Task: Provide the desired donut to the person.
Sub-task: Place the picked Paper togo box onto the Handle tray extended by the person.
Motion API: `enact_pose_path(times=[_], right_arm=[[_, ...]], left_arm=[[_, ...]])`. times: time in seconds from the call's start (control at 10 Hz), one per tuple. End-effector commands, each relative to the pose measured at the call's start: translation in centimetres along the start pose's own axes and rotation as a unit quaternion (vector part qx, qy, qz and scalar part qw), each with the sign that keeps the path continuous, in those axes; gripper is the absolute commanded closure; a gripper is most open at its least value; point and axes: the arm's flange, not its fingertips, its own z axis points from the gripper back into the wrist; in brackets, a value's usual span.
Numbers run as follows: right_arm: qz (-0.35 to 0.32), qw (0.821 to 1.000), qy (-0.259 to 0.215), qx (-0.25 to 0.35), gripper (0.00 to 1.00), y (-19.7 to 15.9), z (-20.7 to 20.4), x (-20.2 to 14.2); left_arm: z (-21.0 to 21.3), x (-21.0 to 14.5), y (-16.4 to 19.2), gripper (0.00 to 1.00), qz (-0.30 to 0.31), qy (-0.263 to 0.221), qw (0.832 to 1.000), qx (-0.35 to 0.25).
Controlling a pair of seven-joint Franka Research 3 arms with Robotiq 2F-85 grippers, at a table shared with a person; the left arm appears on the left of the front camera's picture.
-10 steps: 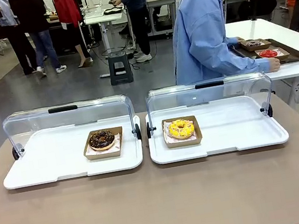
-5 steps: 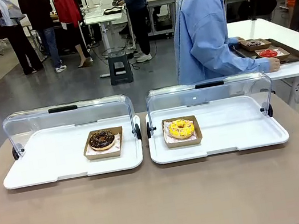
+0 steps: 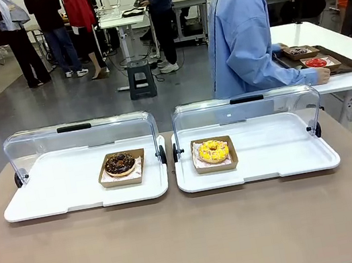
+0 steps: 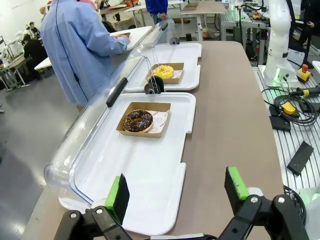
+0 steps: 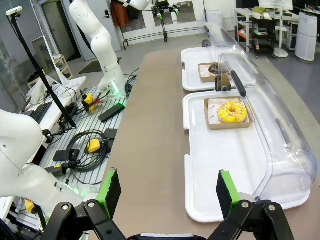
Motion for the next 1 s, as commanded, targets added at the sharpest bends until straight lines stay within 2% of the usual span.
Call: enact_pose_path(times=[0.0,0.9], right_arm=[[0.001,1.0,-0.001,0.003,0.0,0.05,-0.11,0.17],[0.001,1.0,-0.001,0.003,0.0,0.05,-0.11,0.17]], left_arm=[[0.16,0.06,-0.03,0.0,0.001,-0.001,1.0,0.003],[0.16,0.06,-0.03,0.0,0.001,-0.001,1.0,0.003]])
